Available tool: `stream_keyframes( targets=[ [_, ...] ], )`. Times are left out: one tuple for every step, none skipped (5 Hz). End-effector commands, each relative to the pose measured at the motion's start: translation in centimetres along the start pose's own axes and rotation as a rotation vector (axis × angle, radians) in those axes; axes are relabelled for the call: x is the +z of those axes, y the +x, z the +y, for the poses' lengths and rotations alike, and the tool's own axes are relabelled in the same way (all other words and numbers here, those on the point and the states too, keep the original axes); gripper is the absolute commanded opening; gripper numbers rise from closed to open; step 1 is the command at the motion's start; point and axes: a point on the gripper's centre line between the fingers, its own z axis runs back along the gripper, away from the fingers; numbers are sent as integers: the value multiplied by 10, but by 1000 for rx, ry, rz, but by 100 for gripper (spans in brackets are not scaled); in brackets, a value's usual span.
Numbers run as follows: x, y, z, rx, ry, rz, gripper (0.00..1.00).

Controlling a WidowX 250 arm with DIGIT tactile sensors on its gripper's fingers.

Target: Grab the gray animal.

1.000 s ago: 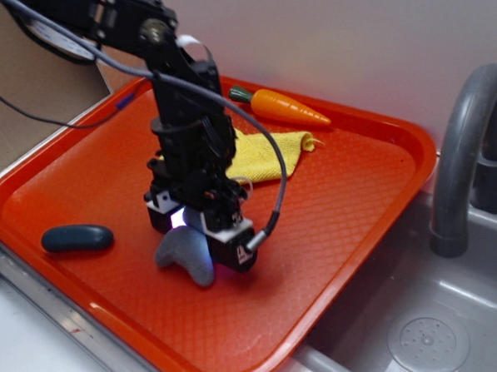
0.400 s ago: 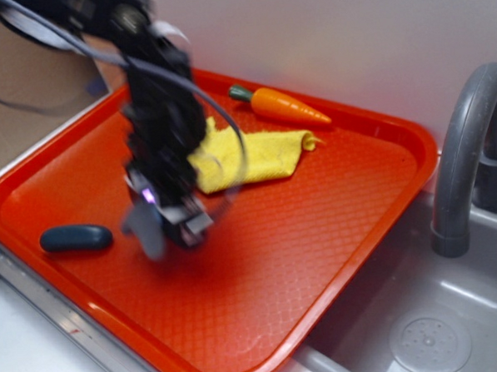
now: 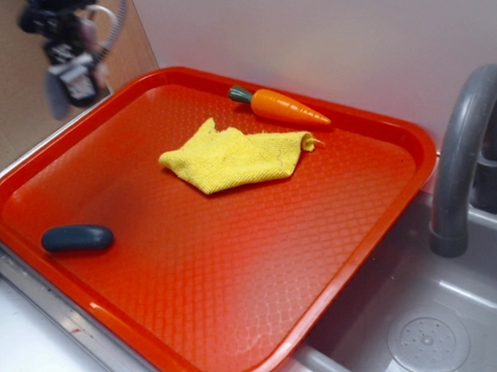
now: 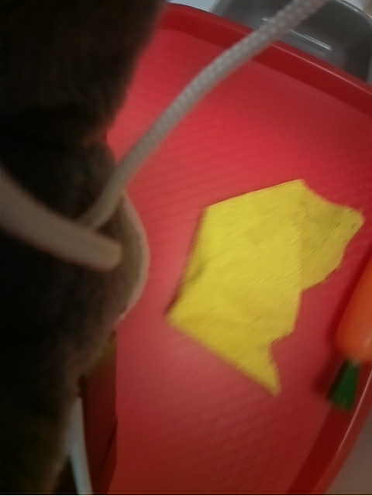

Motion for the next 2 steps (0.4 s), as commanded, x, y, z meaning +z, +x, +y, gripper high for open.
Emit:
stream_keyframes(
  targets=[
    [78,-23,4,60,134,-164,0],
    [76,-26,2,110,195,-161,0]
  ],
)
